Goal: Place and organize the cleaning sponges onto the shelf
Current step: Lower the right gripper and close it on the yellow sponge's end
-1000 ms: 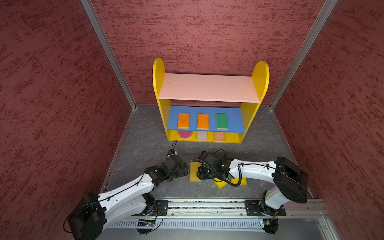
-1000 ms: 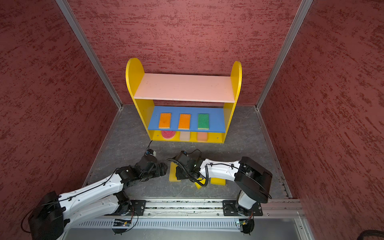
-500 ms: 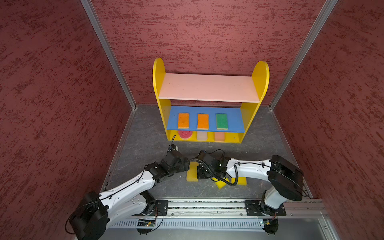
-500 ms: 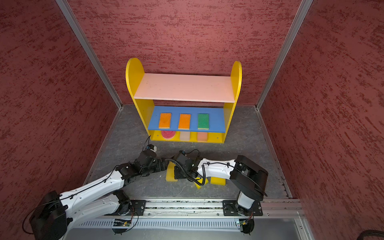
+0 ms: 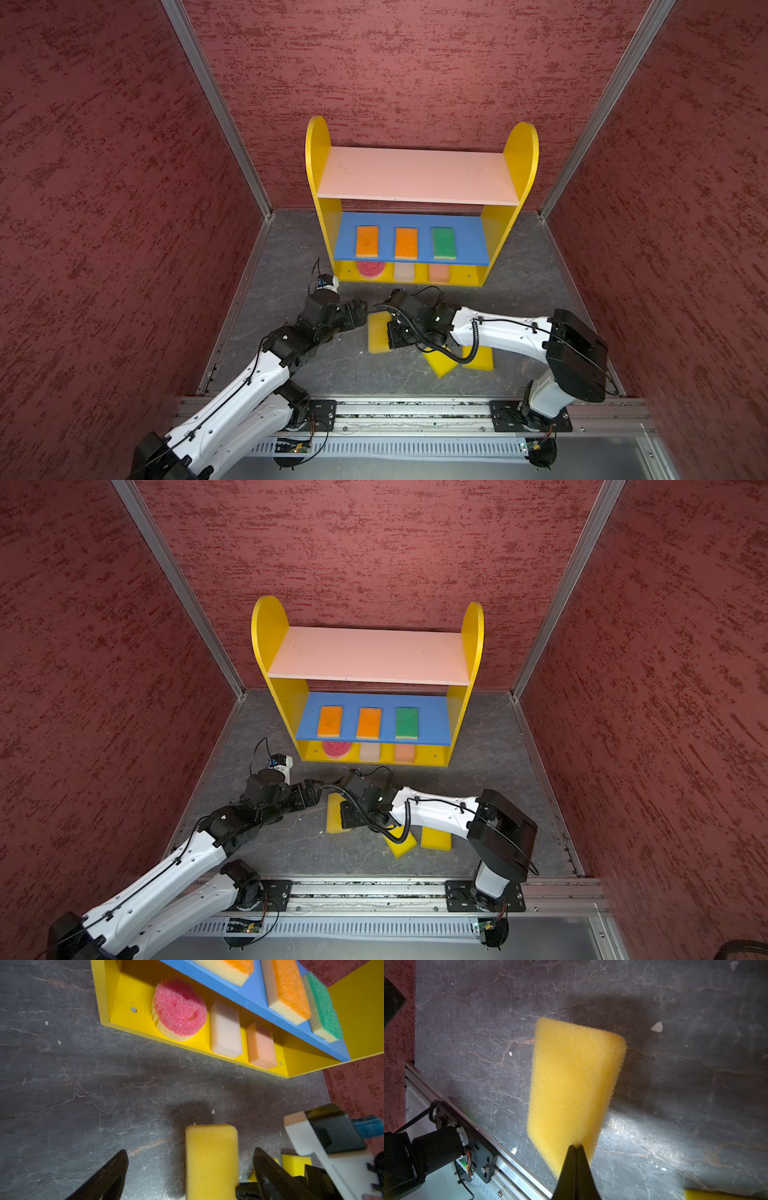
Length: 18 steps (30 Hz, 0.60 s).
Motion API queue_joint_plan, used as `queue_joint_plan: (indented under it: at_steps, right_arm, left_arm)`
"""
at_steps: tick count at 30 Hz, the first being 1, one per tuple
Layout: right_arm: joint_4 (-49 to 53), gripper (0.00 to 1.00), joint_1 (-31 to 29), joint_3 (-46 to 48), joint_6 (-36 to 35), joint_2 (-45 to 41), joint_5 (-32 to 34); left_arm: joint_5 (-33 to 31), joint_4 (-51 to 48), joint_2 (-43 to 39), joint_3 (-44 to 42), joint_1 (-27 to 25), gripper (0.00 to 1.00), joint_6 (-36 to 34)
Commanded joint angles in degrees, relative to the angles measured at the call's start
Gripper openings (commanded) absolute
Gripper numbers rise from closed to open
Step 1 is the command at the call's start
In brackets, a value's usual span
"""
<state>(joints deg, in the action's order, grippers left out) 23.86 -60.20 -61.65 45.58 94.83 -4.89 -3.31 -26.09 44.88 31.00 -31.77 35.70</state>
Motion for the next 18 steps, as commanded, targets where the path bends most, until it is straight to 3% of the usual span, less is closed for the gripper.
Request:
queue_joint_plan:
  at_steps: [1,7,13,18]
  right_arm:
    - [-1.4,0.0,1.7,1.3,-0.4,-1.0,-0.1]
    - [-9.3,0.0,3.8,4.8,0.7,1.5,-3.7]
    - [-13.5,0.0,4.6,6.0,1.4,4.6,-4.6]
    - [-18.4,0.28,5.6,9.0,3.2,4.5,-4.6]
  left_arm:
    - [1.0,-1.0,-0.5,-1.2,0.4,0.97,0.3]
    - [5.1,3.8,1.5,-4.7,0.4,0.97,2.5]
    - [8.2,11.1,6.0,-9.4,-0.2,0.88,6.8]
    - [8.2,16.0,10.6,-10.4,-2.1,0.79,7.5]
